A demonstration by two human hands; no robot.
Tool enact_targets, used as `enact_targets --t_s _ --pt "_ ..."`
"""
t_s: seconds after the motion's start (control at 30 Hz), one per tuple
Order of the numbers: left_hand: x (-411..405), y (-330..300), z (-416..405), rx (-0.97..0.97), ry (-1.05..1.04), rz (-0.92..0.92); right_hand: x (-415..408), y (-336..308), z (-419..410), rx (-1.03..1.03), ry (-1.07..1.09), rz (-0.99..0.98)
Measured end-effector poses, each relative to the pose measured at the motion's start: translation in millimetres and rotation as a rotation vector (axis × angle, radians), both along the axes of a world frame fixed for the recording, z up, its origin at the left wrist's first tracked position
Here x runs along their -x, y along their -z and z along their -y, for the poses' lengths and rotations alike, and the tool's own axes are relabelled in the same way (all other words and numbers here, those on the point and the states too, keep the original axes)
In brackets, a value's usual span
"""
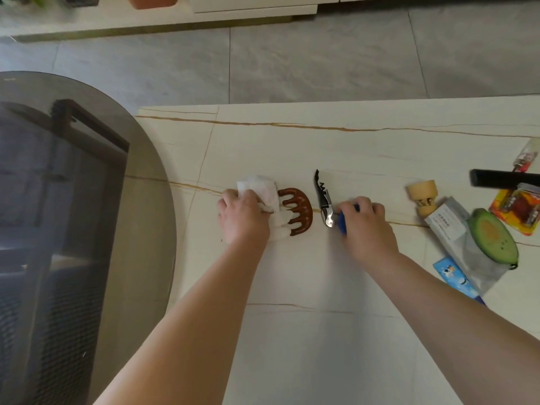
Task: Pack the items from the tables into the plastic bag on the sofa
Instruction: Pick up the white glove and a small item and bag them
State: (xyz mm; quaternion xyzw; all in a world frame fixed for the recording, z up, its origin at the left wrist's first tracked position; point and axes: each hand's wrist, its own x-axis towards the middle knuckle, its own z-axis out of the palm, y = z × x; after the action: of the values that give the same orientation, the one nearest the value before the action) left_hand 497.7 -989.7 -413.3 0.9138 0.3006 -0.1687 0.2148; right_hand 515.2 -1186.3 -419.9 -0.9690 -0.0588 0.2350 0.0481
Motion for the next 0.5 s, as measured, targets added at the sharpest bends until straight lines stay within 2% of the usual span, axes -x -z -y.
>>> enact_targets --t_s 0.23,0.5 --pt "2 -4 1 -0.011 0.034 0.088 -15 -8 -18 -0.123 0.175 0.026" --pt "10 -1 2 0.041 0.059 0.149 -8 7 -33 0.018 0.28 0.032"
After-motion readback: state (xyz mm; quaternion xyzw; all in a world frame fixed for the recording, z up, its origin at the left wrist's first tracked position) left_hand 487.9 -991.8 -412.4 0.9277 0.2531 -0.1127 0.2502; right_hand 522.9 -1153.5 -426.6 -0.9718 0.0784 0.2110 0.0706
